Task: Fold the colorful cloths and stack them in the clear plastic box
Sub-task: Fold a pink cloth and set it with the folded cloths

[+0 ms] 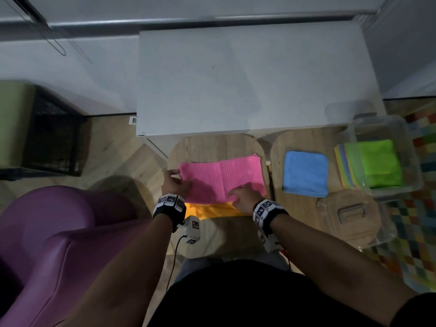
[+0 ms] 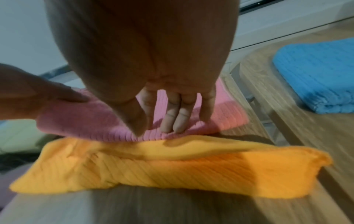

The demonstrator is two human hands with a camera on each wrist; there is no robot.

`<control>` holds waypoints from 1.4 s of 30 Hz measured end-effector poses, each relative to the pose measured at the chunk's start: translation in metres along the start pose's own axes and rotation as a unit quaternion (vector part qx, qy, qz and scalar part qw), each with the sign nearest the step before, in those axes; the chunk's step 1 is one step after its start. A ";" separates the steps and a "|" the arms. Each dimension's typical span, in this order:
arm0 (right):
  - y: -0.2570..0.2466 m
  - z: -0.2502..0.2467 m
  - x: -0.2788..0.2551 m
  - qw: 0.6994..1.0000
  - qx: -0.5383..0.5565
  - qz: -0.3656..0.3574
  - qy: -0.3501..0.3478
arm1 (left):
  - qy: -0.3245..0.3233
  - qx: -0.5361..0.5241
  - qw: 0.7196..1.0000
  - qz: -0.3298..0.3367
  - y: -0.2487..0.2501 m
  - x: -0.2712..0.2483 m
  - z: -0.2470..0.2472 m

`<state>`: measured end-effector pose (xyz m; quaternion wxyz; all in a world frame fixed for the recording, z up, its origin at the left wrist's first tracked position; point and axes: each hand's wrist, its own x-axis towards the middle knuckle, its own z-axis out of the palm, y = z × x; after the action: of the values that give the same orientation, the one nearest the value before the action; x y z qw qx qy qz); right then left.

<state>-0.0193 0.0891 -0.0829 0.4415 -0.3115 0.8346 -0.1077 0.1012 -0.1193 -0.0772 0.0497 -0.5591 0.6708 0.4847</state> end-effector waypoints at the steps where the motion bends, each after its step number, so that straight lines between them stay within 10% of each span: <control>1: -0.005 -0.001 -0.002 0.997 0.074 0.001 0.018 | -0.007 -0.012 1.000 0.003 0.002 -0.003 0.001; 6: -0.029 -0.015 -0.001 0.839 0.538 0.074 0.038 | -0.105 -0.170 0.980 -0.003 0.028 -0.021 0.023; 10: -0.020 -0.023 0.007 0.758 0.638 0.134 0.014 | -0.254 -0.227 0.940 -0.002 0.043 -0.046 0.053; 15: 0.002 -0.025 0.010 0.833 0.537 0.126 0.049 | -0.178 -0.227 0.957 -0.020 0.028 -0.027 0.066; 18: 0.006 -0.029 0.007 0.885 0.452 0.100 0.052 | -0.046 -0.041 0.993 0.097 0.030 -0.015 0.056; 22: 0.017 -0.031 0.010 0.923 0.372 0.060 0.084 | -0.038 0.159 0.959 0.233 0.049 0.009 0.063; 33: 0.053 -0.047 0.021 0.950 0.275 0.097 0.114 | -0.167 0.488 0.803 0.299 0.090 0.045 0.114; 42: 0.070 -0.042 0.032 0.930 0.272 0.156 0.190 | -0.058 0.481 0.806 0.339 0.065 0.053 0.122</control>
<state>-0.0959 0.1202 -0.1119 0.3535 -0.0191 0.8796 -0.3178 -0.0283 -0.0767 -0.1353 0.1837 -0.1720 0.9607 0.1169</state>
